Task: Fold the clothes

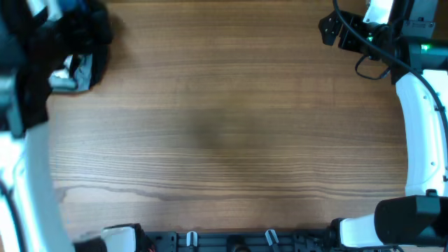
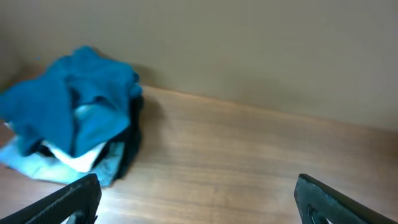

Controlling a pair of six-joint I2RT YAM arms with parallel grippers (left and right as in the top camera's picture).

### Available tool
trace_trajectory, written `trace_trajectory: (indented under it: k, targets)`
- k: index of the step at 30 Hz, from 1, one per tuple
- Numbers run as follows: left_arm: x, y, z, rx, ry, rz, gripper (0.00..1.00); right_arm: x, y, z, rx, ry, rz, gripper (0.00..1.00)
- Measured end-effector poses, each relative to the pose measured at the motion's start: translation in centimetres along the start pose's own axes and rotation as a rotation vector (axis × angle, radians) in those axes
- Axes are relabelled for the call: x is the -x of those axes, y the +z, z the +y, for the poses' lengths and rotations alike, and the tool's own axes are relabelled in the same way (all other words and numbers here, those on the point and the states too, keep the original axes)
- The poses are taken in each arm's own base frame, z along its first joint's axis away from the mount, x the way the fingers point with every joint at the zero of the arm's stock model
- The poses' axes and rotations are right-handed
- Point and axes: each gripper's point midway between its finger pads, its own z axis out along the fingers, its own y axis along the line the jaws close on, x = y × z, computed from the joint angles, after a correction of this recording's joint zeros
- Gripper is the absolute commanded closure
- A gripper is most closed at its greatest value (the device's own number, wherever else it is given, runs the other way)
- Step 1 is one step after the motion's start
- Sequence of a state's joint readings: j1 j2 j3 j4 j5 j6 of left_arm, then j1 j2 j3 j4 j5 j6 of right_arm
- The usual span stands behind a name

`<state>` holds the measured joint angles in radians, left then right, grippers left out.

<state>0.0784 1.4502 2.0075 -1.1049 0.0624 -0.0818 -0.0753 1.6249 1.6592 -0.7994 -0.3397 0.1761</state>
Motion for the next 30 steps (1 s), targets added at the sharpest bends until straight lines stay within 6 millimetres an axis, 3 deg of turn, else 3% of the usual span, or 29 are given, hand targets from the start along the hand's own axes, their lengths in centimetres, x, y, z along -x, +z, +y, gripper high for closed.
trace_trajectory:
  k: [2, 4, 7, 11, 14, 17, 21, 30]
  targets:
    - [-1.0, -2.2, 1.5, 0.031, -0.018, -0.042, 0.0, 0.0, 0.0, 0.0, 0.0, 0.003, 0.0, 0.0]
    - [-0.8, -2.8, 1.9, 0.032, -0.017, -0.136, 0.0, 0.0, 0.0, 0.0, 0.0, 0.003, -0.001, 0.0]
    - [-2.1, -3.3, 2.1, 0.014, -0.008, -0.27, 0.0, 0.0, 0.0, 0.0, 0.0, 0.003, -0.001, 0.0]
    - [-6.6, -3.4, 2.0, -0.042, 0.011, -0.417, 0.0, 0.0, 0.0, 0.0, 0.0, 0.003, -0.001, 0.0]
    - [-11.9, -2.5, 2.1, -0.085, 0.028, -0.49, 0.0, 0.0, 0.0, 0.0, 0.0, 0.003, -0.001, 0.0]
    - [-15.9, -2.6, 2.3, -0.11, 0.041, -0.566, 0.0, 0.0, 0.0, 0.0, 0.0, 0.003, -0.001, 0.0]
    - [-19.3, -2.4, 2.6, -0.123, 0.049, -0.611, 0.0, 0.0, 0.0, 0.0, 0.0, 0.003, 0.0, 0.0]
    - [-21.7, -2.0, 2.9, -0.131, 0.056, -0.668, 0.0, 0.0, 0.0, 0.0, 0.0, 0.003, 0.0, 0.0]
